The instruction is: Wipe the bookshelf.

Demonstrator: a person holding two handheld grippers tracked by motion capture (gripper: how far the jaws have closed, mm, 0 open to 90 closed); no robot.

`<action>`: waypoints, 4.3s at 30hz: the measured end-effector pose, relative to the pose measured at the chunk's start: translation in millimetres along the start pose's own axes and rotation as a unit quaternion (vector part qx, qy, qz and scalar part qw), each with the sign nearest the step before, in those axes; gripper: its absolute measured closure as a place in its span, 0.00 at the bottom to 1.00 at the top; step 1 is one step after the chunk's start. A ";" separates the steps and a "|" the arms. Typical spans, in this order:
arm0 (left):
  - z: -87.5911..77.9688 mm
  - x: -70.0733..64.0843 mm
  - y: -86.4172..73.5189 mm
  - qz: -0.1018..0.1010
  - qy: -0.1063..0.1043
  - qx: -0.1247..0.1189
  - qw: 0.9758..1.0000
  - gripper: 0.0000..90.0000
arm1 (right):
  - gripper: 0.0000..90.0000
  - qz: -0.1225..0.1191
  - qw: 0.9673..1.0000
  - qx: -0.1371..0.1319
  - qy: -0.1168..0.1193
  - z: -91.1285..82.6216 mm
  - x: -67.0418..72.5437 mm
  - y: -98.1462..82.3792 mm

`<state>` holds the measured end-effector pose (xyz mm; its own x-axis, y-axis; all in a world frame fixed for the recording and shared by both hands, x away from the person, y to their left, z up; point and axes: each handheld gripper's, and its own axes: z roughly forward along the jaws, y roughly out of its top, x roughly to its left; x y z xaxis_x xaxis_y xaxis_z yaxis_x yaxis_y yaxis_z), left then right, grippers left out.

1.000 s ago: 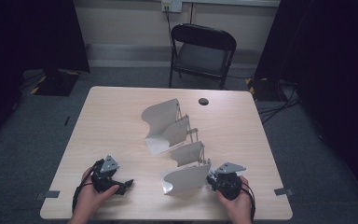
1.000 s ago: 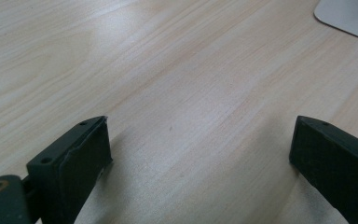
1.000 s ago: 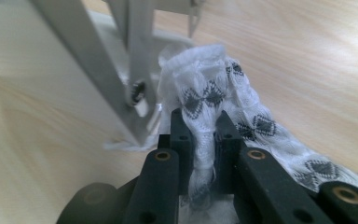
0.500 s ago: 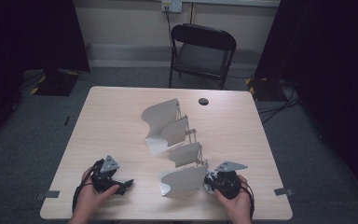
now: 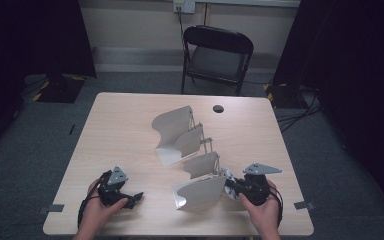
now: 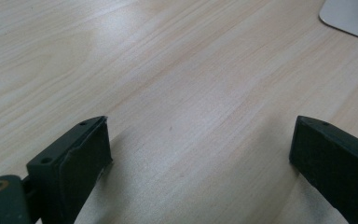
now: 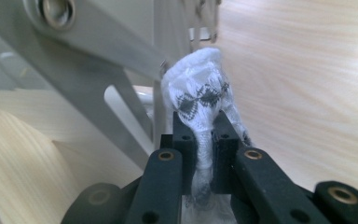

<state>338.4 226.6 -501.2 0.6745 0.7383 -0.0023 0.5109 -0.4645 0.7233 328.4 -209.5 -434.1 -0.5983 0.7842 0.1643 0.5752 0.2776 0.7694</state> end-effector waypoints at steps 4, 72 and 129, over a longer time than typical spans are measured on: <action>0.0 0.0 0.0 0.000 0.000 0.000 1.000 0.06 | 0.93 0.001 1.000 -0.001 -0.012 -3.0 -3.8 3.5; 0.0 0.0 0.0 0.000 0.000 0.000 1.000 0.06 | 0.41 0.018 0.996 0.016 -0.085 -6.2 -49.8 -45.1; -0.3 0.5 0.0 0.001 0.001 0.001 1.000 0.06 | 0.87 0.001 0.997 0.007 -0.074 -44.7 -33.9 -8.9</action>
<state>338.6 227.1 -500.9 0.6745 0.7382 0.0013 0.5105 -0.4678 0.7215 318.6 -263.4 -418.9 -0.5081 0.8583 0.0718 0.5843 0.2823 0.7609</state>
